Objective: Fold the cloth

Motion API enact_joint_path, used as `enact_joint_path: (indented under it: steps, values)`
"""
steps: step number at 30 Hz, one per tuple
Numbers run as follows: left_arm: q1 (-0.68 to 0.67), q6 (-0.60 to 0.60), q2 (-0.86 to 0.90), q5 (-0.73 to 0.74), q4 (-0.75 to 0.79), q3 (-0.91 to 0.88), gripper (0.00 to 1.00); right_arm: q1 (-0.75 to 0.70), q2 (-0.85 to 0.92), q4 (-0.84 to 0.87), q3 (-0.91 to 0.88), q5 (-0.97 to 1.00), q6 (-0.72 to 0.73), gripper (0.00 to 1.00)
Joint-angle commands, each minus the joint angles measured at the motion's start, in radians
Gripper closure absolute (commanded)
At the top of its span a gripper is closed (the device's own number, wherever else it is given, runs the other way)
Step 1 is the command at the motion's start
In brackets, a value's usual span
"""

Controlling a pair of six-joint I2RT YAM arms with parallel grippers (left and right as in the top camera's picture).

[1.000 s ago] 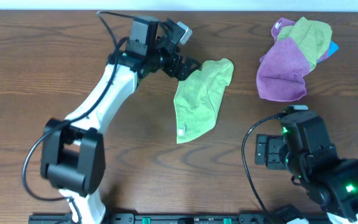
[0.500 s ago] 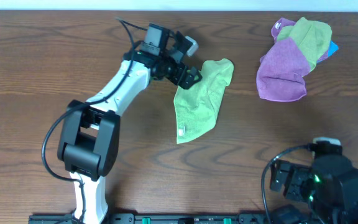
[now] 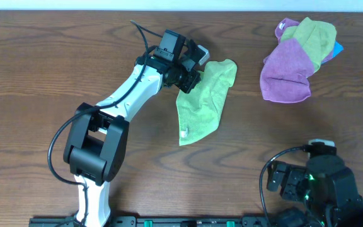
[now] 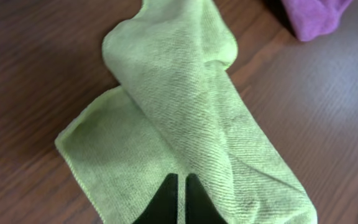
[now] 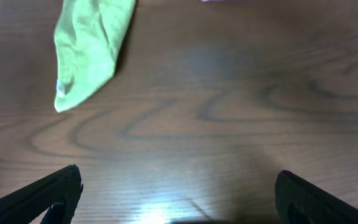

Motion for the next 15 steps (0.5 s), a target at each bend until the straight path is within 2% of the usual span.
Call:
enact_joint_path:
  steps: [1, 15]
  values:
    - [0.003, -0.028, 0.071, -0.032, -0.001, 0.02, 0.94, -0.003, -0.002, 0.003, -0.003, -0.003, 0.016, 0.01]
    - [0.004, -0.029, 0.19, -0.035, 0.216, 0.02, 0.94, -0.003, -0.002, 0.003, -0.003, -0.04, 0.016, 0.02]
